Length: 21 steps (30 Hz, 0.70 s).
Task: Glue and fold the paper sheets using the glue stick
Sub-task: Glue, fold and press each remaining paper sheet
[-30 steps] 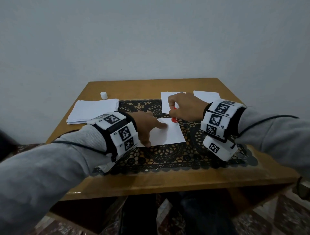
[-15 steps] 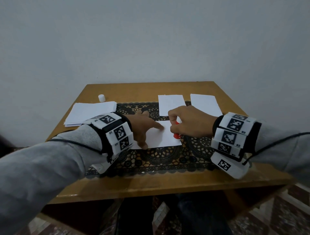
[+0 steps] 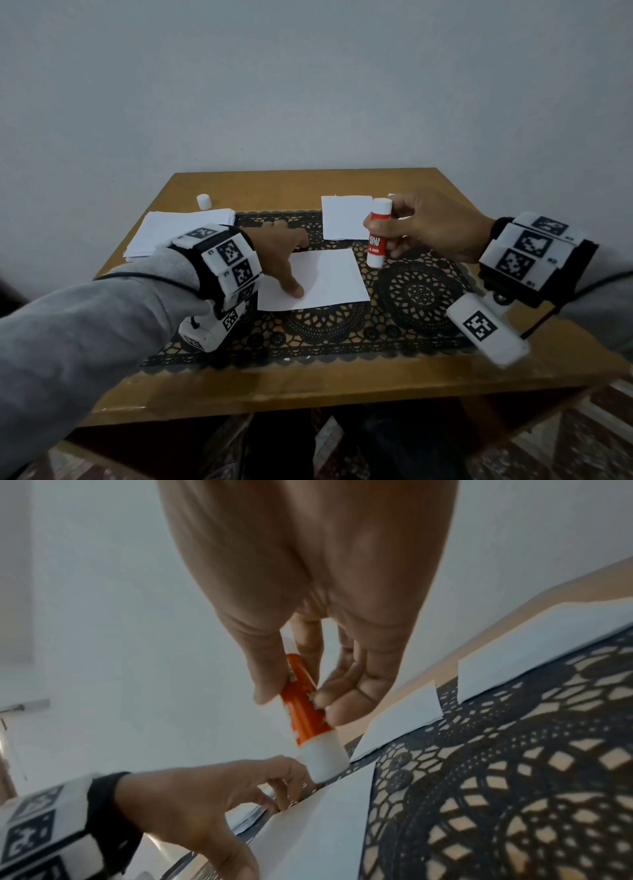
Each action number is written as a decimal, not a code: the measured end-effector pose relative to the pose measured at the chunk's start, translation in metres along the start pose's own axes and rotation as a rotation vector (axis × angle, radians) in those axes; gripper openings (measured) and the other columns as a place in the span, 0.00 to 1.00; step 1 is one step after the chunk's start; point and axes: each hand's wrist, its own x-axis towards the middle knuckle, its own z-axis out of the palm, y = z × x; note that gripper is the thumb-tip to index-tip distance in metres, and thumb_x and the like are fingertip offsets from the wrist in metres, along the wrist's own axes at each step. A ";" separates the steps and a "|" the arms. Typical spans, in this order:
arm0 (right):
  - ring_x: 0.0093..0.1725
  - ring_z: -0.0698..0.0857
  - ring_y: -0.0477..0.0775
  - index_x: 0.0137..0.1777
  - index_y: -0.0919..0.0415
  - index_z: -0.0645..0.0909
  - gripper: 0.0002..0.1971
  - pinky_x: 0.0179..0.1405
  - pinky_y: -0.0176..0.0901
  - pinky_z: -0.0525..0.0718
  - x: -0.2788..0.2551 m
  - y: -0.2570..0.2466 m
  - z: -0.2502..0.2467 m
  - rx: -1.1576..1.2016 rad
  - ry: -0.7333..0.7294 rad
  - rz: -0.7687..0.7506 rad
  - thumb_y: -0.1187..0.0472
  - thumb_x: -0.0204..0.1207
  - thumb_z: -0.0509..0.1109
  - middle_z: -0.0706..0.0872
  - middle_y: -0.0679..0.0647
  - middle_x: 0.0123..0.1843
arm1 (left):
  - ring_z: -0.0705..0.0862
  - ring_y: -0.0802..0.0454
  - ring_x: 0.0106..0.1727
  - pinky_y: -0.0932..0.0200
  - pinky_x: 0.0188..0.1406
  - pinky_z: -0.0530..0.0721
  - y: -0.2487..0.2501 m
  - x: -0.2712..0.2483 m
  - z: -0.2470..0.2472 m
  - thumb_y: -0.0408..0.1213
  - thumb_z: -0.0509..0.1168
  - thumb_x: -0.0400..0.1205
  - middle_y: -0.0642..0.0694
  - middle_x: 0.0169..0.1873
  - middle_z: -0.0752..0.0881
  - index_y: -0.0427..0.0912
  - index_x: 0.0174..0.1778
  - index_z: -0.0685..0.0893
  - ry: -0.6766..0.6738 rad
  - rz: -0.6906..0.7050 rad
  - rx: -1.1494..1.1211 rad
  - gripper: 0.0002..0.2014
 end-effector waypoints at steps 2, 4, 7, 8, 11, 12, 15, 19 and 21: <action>0.32 0.85 0.51 0.53 0.66 0.82 0.09 0.32 0.44 0.89 0.000 0.000 0.000 0.034 0.009 -0.020 0.63 0.75 0.74 0.89 0.61 0.41 | 0.71 0.44 0.66 0.48 0.64 0.74 -0.002 0.002 0.001 0.55 0.79 0.66 0.47 0.63 0.73 0.49 0.75 0.65 -0.001 0.009 -0.033 0.45; 0.30 0.85 0.53 0.53 0.67 0.78 0.13 0.29 0.43 0.86 0.001 0.001 0.000 0.050 0.032 -0.023 0.64 0.73 0.76 0.90 0.63 0.39 | 0.72 0.46 0.62 0.52 0.58 0.74 -0.003 0.004 0.000 0.55 0.79 0.66 0.50 0.55 0.74 0.49 0.72 0.66 -0.004 0.006 -0.050 0.42; 0.30 0.84 0.54 0.53 0.68 0.74 0.16 0.27 0.42 0.86 0.002 0.003 0.001 0.068 0.057 -0.025 0.66 0.71 0.77 0.89 0.64 0.38 | 0.70 0.47 0.62 0.49 0.60 0.74 -0.005 0.007 0.000 0.57 0.80 0.63 0.48 0.57 0.74 0.50 0.68 0.68 0.004 -0.002 -0.020 0.41; 0.29 0.84 0.54 0.52 0.68 0.74 0.15 0.27 0.42 0.85 0.002 0.003 0.001 0.073 0.058 -0.024 0.66 0.71 0.77 0.89 0.63 0.37 | 0.69 0.46 0.63 0.47 0.62 0.74 -0.006 0.008 0.001 0.59 0.79 0.62 0.48 0.60 0.73 0.51 0.66 0.68 0.014 -0.005 0.004 0.41; 0.30 0.83 0.55 0.50 0.66 0.74 0.14 0.28 0.44 0.86 0.002 0.003 0.002 0.063 0.058 -0.023 0.67 0.72 0.77 0.88 0.62 0.37 | 0.70 0.46 0.63 0.48 0.61 0.74 -0.009 0.009 0.002 0.63 0.78 0.61 0.47 0.61 0.72 0.51 0.65 0.68 0.021 -0.017 0.036 0.42; 0.30 0.83 0.55 0.51 0.66 0.74 0.14 0.28 0.45 0.86 0.001 0.003 0.002 0.053 0.060 -0.021 0.66 0.72 0.77 0.88 0.63 0.38 | 0.71 0.47 0.62 0.49 0.59 0.74 -0.010 0.009 0.003 0.62 0.78 0.62 0.47 0.61 0.73 0.50 0.66 0.67 0.016 -0.015 0.033 0.42; 0.31 0.84 0.54 0.53 0.69 0.74 0.15 0.29 0.45 0.87 0.000 0.003 0.002 0.037 0.060 -0.031 0.66 0.72 0.76 0.88 0.64 0.39 | 0.73 0.46 0.61 0.52 0.57 0.74 -0.010 0.010 0.002 0.61 0.78 0.63 0.46 0.62 0.75 0.48 0.66 0.67 0.014 -0.003 0.019 0.42; 0.30 0.84 0.53 0.51 0.68 0.74 0.14 0.30 0.46 0.87 0.000 0.004 0.001 0.046 0.061 -0.041 0.67 0.72 0.76 0.88 0.64 0.38 | 0.75 0.46 0.61 0.48 0.62 0.76 -0.012 0.009 0.002 0.62 0.78 0.63 0.47 0.63 0.77 0.47 0.66 0.67 0.008 -0.012 -0.012 0.42; 0.30 0.85 0.54 0.51 0.68 0.74 0.14 0.30 0.47 0.88 -0.001 0.004 0.000 0.046 0.062 -0.040 0.67 0.72 0.76 0.88 0.65 0.38 | 0.76 0.45 0.61 0.46 0.64 0.77 -0.014 0.008 0.004 0.63 0.78 0.62 0.46 0.64 0.77 0.47 0.66 0.67 0.009 -0.014 -0.039 0.43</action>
